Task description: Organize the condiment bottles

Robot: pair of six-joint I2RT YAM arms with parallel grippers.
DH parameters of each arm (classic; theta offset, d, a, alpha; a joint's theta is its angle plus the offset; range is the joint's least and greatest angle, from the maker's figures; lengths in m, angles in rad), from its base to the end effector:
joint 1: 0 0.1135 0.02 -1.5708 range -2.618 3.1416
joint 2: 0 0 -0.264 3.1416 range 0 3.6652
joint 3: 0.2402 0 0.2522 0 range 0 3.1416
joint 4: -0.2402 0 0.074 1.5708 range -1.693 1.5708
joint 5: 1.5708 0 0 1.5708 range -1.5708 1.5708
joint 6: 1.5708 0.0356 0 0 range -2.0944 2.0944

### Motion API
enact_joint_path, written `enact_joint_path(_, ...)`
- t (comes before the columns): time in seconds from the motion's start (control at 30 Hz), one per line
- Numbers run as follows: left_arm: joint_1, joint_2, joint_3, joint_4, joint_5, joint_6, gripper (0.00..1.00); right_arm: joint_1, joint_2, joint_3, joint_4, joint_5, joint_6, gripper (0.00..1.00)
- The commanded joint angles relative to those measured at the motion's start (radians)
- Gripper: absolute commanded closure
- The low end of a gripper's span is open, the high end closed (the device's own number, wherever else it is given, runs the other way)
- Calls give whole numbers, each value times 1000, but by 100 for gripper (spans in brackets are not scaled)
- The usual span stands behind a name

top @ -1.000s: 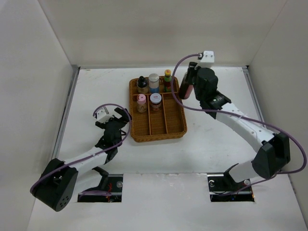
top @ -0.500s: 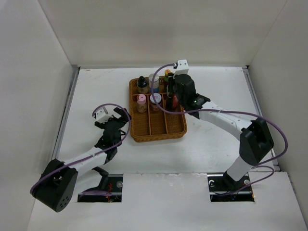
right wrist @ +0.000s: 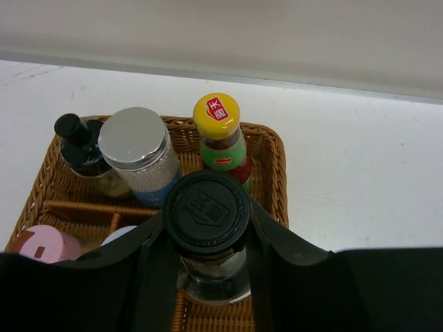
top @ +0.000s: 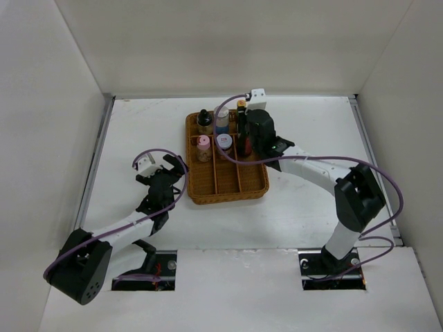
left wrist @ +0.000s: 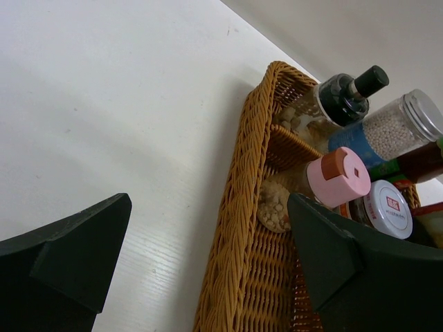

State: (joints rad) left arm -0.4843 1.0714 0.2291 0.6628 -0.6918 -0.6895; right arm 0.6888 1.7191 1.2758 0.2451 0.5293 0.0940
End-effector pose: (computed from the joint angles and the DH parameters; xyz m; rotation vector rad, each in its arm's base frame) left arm 0.1886 -0.0736 0.1843 -0.6601 1.5839 -0.2666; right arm 0.3269 0.2459 0.3031 -0.1374 1.7373 0.1054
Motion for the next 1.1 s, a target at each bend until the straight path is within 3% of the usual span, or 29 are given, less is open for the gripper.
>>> enact_joint_path(0.0, 5, 4, -1, 40, 6, -12, 0, 10, -27, 22, 152, 21, 16, 53)
enact_joint_path(0.13, 5, -13, -4, 40, 0, -12, 0, 10, -44, 14, 149, 21, 15, 35)
enact_joint_path(0.4, 5, -7, -4, 40, 3, -12, 0, 10, -136, 2, 135, 6, 19, 15)
enact_joint_path(0.53, 6, -5, -2, 35, -9, -15, 0, 10, -278, -71, 138, -2, 39, 4)
enact_joint_path(0.67, 17, 15, 18, -18, -21, -47, 0, -54, -459, -254, 190, 14, 139, 2)
enact_joint_path(0.73, 32, 27, 36, -66, -22, -83, 0, -108, -542, -387, 217, 44, 244, 6)
enact_joint_path(0.8, 48, 36, 50, -115, -14, -113, 0, -169, -596, -514, 214, 52, 347, 19)
enact_joint_path(0.93, 54, 38, 78, -170, -14, -136, 0, -286, -685, -703, 149, 61, 530, 71)
enact_joint_path(1.0, 52, 22, 82, -198, -21, -134, 0, -347, -719, -763, 109, 49, 608, 80)
enact_joint_path(1.07, 62, 15, 82, -206, -28, -136, 0, -392, -749, -820, 94, 29, 656, 83)
